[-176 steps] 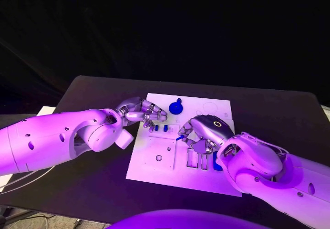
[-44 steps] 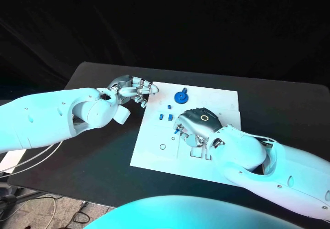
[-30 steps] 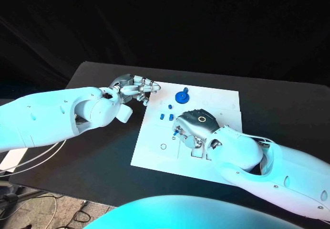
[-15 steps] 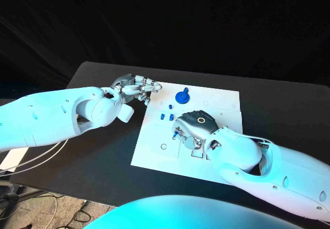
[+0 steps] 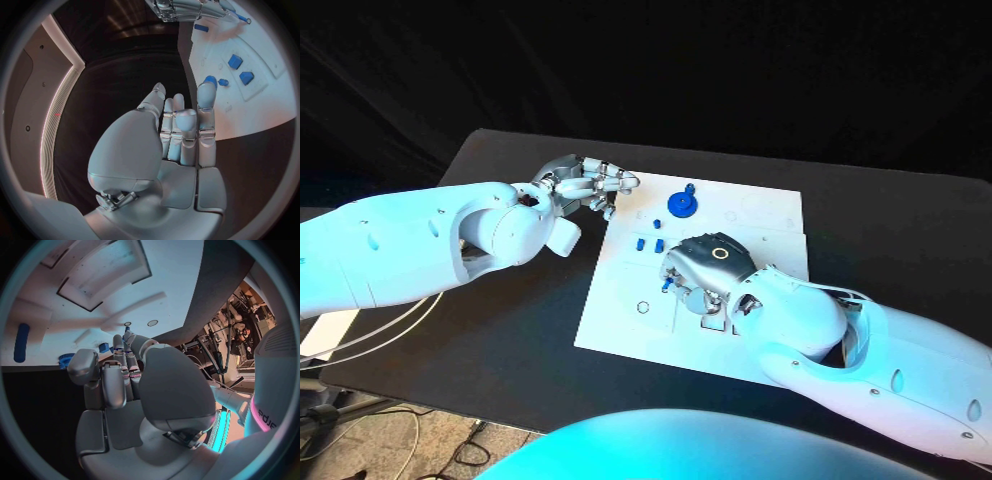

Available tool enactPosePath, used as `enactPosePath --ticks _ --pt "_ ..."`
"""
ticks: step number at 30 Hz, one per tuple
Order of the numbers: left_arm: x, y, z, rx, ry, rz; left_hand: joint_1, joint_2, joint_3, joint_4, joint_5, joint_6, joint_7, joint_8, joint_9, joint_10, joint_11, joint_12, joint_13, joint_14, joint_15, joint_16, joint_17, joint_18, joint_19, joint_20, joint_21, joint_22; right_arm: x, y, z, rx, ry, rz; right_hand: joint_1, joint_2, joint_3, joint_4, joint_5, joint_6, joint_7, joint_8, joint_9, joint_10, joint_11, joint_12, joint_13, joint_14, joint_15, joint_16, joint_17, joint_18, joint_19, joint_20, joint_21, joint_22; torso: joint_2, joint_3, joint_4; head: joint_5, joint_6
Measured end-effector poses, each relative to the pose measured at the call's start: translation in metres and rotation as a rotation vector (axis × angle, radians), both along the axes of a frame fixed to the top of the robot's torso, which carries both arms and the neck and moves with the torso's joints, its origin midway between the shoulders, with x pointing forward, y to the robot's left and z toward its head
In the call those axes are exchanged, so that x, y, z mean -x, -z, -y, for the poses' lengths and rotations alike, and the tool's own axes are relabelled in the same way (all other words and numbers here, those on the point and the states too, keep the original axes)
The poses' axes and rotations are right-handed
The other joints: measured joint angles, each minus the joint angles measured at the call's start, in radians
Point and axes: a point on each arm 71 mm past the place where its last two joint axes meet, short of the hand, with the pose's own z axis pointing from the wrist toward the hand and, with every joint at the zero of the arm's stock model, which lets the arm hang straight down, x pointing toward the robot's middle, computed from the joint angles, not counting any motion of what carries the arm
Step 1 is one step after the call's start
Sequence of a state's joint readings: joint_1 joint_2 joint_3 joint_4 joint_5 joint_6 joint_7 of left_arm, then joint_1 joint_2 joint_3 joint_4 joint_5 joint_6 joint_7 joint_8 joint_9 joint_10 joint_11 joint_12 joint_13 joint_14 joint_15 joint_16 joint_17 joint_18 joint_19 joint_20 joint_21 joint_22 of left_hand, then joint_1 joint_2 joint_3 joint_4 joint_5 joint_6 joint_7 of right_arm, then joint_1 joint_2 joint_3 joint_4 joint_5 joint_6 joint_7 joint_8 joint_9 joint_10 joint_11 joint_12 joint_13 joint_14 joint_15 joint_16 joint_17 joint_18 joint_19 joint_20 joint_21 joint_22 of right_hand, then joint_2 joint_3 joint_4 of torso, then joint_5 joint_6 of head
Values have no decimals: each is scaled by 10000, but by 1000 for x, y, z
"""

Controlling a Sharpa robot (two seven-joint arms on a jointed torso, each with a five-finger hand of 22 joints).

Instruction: Assemble the parts on the task board

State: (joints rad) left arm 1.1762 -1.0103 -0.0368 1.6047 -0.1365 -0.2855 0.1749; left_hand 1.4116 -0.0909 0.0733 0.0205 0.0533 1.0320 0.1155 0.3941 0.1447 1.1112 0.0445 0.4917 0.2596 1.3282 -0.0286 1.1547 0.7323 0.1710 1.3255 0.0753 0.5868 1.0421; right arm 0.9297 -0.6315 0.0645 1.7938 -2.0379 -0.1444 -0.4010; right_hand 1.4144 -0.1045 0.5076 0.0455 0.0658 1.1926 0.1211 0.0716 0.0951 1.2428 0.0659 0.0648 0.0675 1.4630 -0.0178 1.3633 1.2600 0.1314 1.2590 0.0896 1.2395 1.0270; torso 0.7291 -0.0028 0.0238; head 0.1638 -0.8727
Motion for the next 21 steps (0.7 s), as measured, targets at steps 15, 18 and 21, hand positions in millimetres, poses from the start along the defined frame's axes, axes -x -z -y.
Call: enactPosePath --ticks 15,18,21 --pt "0 0 0 25 4 23 0 0 0 0 0 0 0 0 -1 0 0 0 -1 0 0 0 6 -1 0 0 0 1 0 2 -2 124 -72 -81 0 0 0 0 -2 19 23 -39 -10 0 0 0 0 0 0 0 -15 0 0 0 0 -23 4 -1 4 18 0" --pt "0 0 0 29 8 25 0 0 0 0 0 0 0 0 -1 0 0 0 -1 0 0 0 6 0 0 0 0 1 0 3 -2 158 -67 -96 0 -1 0 0 -3 18 24 -48 -7 0 0 0 0 0 0 0 -15 0 0 0 0 -23 3 0 1 12 0" --pt "0 0 0 32 13 27 0 0 0 0 0 0 0 0 -1 0 0 0 -1 0 0 0 6 0 0 0 0 1 0 3 -2 195 -59 -111 1 -1 0 0 -5 17 24 -50 -2 0 0 0 0 0 0 0 -15 0 0 0 0 -23 3 -1 -4 2 0"
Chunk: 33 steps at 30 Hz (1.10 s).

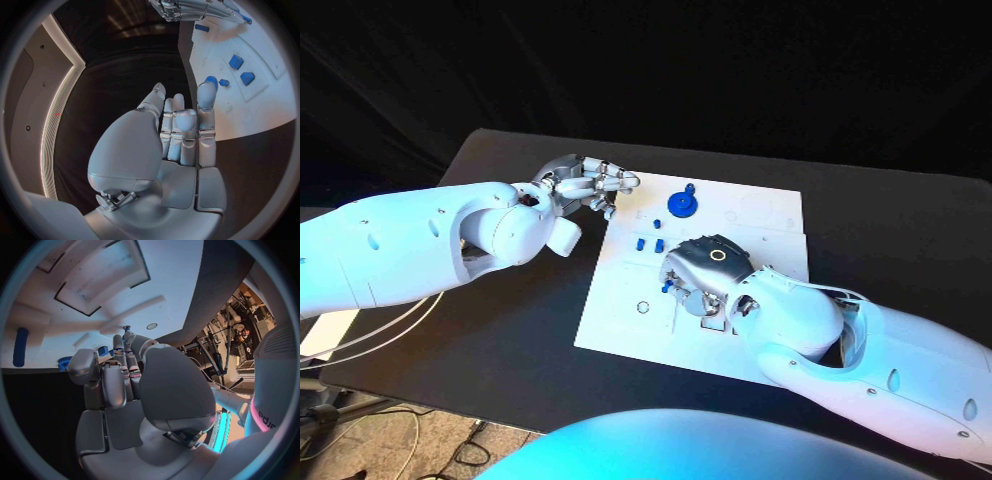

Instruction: Assemble the parts on the task board

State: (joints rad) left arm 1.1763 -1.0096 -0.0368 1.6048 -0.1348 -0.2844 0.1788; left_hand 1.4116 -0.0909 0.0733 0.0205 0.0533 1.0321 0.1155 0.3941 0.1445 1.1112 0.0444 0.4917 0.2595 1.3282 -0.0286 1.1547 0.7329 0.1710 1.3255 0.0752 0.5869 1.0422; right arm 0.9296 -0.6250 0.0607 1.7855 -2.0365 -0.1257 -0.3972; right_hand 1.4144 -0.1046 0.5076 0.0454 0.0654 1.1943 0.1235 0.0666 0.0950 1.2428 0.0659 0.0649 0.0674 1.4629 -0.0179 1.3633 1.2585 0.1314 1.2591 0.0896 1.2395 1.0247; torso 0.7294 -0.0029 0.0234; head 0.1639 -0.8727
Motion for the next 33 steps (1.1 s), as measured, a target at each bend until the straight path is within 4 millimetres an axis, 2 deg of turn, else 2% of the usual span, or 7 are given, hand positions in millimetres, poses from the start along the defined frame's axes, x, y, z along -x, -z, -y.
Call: enactPosePath --ticks 33 --pt "0 0 1 24 54 -3 54 54 -28 -28 0 -36 -36 0 -1 0 0 0 -9 0 0 0 9 1 0 0 0 1 1 5 -7 305 -117 -120 0 0 0 0 25 -50 10 12 4 0 0 0 0 0 0 0 -8 0 0 0 0 -38 0 -6 12 43 0"
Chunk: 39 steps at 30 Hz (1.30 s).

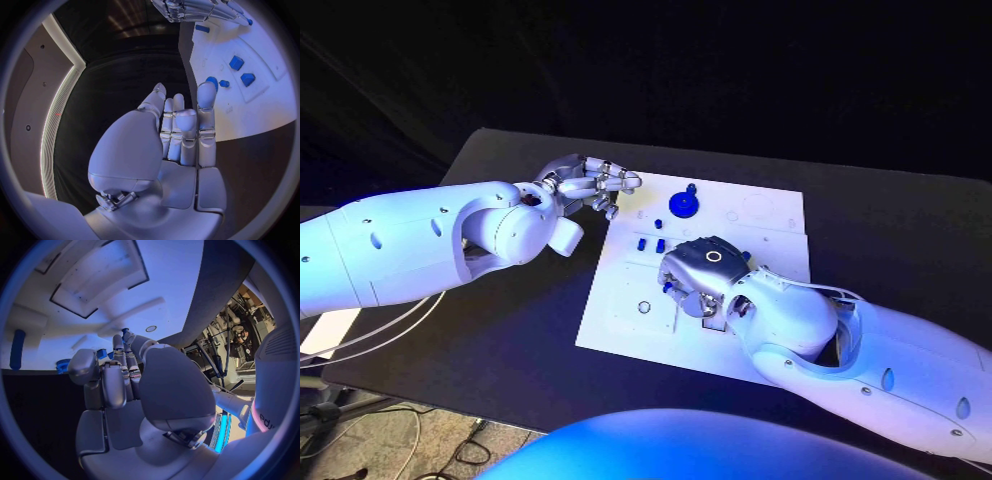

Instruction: Assemble the parts on the task board

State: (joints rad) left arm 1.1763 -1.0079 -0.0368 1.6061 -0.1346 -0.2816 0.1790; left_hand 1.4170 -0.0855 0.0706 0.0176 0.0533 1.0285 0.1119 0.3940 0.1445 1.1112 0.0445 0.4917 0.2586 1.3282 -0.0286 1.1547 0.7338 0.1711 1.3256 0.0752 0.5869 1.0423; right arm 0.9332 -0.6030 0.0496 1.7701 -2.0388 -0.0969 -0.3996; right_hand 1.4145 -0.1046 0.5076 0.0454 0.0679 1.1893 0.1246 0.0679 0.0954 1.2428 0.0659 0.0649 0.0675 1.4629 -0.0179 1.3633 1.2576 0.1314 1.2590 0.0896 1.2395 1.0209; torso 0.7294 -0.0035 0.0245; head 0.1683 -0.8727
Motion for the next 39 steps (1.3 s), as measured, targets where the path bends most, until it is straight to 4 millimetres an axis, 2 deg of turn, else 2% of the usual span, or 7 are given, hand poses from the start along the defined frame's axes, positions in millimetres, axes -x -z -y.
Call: enactPosePath --ticks 6,10,22,28,34,36,39 --pt "0 0 1 6 16 -1 0 0 0 0 0 0 0 0 0 0 0 0 0 0 0 0 0 0 0 0 0 0 0 1 -2 -3 -23 -9 -169 -95 -40 -40 18 -72 40 -2 -2 -142 81 16 -14 26 26 0 -13 -1 0 0 0 -66 4 1 5 54 0" --pt "0 0 1 6 18 -2 0 0 0 0 0 0 0 0 0 0 0 0 0 0 0 0 -1 0 0 0 0 0 0 5 -1 8 15 -53 -466 -273 -82 2 20 -793 174 -47 -195 -1117 207 -60 -99 20 201 0 -109 -1 -147 147 -167 -256 2 2 0 61 0" --pt "0 0 1 10 37 -9 29 29 0 0 0 -10 11 39 -1 0 0 0 1 0 0 0 -1 -1 0 0 0 0 0 5 5 -309 204 -1 -642 -457 -386 30 -29 -1598 -16 -47 -302 -2075 460 -6 -53 18 342 -487 -764 -1 -576 357 -775 -1099 -10 12 -15 41 0" --pt "-1 0 1 8 39 -13 65 65 0 0 0 -35 36 39 0 -35 34 0 1 0 0 0 11 0 0 0 0 1 4 -6 13 -1105 305 247 -600 -499 -485 73 -29 -1476 103 -47 -260 -1950 336 313 -12 18 342 -506 -810 -1 -574 356 -775 -1105 -14 23 -24 35 0" --pt "-1 1 0 5 38 -17 65 65 0 0 0 -35 36 39 -1 -34 34 0 1 0 0 0 10 0 0 0 0 0 -4 -37 38 -2101 836 556 -642 -541 -581 169 -29 -1381 72 -47 -255 -1673 243 534 -12 22 338 -507 -735 -1 -483 265 -775 -1023 -33 25 -68 -38 0" --pt "-1 1 0 7 42 -19 65 65 0 0 0 -35 36 39 -1 -35 34 0 -6 0 0 0 10 0 0 0 0 0 -10 -45 53 -2267 1212 424 -696 -595 -653 237 -25 -1370 60 -47 -256 -1607 178 570 -13 30 158 -507 -733 -1 -443 188 -775 -1029 -43 25 -94 -81 0" --pt "0 0 0 21 56 -15 65 65 0 0 0 -35 36 39 -1 -34 34 0 -9 0 0 0 10 0 0 0 0 0 -22 -52 79 -2357 1912 43 -769 -914 -1201 217 195 -1521 21 -47 -276 -1680 217 570 -24 33 136 -507 -798 -1 -435 135 -875 -1156 -58 25 -146 -147 0"
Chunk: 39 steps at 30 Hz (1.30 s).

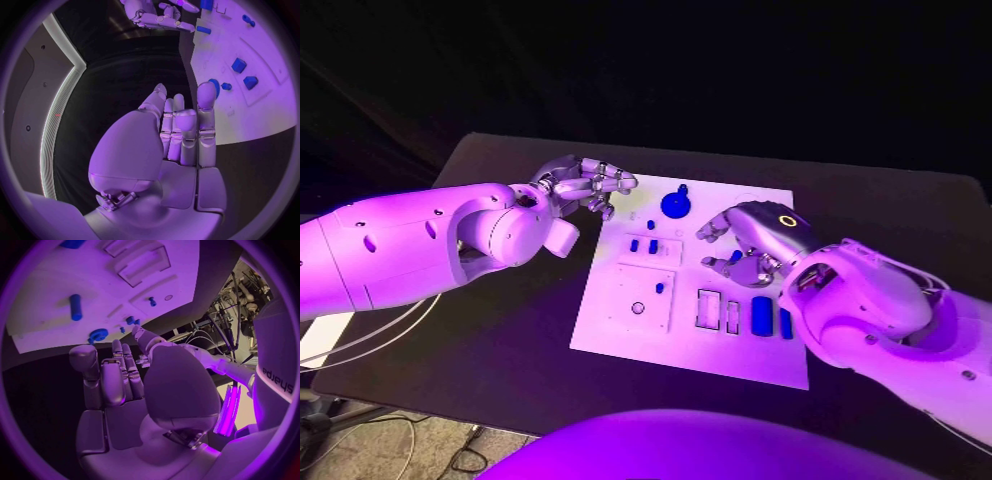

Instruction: Assemble the parts on the task board

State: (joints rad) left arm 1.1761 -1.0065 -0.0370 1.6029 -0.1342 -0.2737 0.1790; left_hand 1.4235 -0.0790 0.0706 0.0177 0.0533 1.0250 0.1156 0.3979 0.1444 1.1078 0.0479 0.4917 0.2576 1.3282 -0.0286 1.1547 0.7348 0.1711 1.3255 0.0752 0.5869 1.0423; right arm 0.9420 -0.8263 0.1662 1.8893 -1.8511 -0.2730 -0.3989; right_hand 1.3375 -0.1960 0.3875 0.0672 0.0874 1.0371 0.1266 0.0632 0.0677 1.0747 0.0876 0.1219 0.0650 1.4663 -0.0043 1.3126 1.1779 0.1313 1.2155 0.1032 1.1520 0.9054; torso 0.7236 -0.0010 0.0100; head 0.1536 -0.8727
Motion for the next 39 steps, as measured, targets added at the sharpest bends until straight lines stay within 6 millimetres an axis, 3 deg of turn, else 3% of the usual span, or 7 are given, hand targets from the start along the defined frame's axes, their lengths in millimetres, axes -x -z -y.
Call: enactPosePath --ticks 4,8,12,14,27,35,39 --pt "1 0 1 56 25 8 0 0 0 0 0 0 0 0 0 0 0 0 0 0 0 0 0 0 0 0 0 0 -12 -2 29 -1 701 -432 63 -123 -988 -32 5 -95 -86 0 0 -216 32 23 0 0 0 144 194 0 1 1 -55 -90 -23 -4 -91 -49 67" --pt "1 -1 2 136 47 33 0 0 0 0 0 0 0 0 0 0 0 0 0 0 0 0 -1 0 0 0 0 0 -18 1 46 204 1031 -566 560 143 -2278 226 -64 -262 -253 0 0 -507 63 88 0 0 1 142 205 0 2 2 -133 -173 -40 7 -181 -114 201" --pt "1 -1 2 206 42 62 0 0 0 0 0 0 0 0 0 -36 -36 0 0 0 0 0 -14 -1 0 0 0 0 -21 4 54 502 1147 -600 793 174 -2777 562 -18 -279 -358 0 1 -761 73 87 0 1 13 142 197 1 2 3 -176 -212 -50 15 -220 -199 306" --pt "1 -1 2 245 43 76 0 0 0 0 0 0 0 0 0 -36 -36 0 1 0 0 0 -20 0 0 0 0 0 -23 6 56 704 1167 -621 896 166 -2953 738 18 -279 -358 0 0 -866 107 88 0 2 118 142 209 0 3 3 -180 -213 -52 13 -224 -237 340" --pt "0 -2 6 448 84 65 54 53 0 0 0 1 0 0 0 -36 -36 0 1 0 0 0 -20 0 0 0 -43 0 -27 21 41 1165 834 -839 1369 640 -2777 1035 -50 -234 -394 0 1 -603 99 345 0 2 117 394 482 2 115 116 -23 77 -41 1 -189 -319 407" --pt "0 -1 7 579 108 -14 53 53 0 0 0 1 0 0 0 -36 -36 0 -7 0 0 0 -19 -1 0 0 -42 0 -27 27 30 1089 621 -970 1617 1005 -2280 1061 -50 -109 -188 0 1 27 7 436 -13 3 117 592 686 0 295 78 214 367 -35 -2 -189 -290 370" --pt "0 -1 7 617 116 -38 53 53 0 0 0 -33 34 -1 0 -36 -36 0 -7 0 0 0 -19 0 0 0 -42 0 -27 28 29 1059 580 -998 1679 1067 -1980 1070 -102 17 -73 0 7 249 -65 436 -12 3 117 644 738 0 331 42 285 452 -35 -1 -189 -265 367"
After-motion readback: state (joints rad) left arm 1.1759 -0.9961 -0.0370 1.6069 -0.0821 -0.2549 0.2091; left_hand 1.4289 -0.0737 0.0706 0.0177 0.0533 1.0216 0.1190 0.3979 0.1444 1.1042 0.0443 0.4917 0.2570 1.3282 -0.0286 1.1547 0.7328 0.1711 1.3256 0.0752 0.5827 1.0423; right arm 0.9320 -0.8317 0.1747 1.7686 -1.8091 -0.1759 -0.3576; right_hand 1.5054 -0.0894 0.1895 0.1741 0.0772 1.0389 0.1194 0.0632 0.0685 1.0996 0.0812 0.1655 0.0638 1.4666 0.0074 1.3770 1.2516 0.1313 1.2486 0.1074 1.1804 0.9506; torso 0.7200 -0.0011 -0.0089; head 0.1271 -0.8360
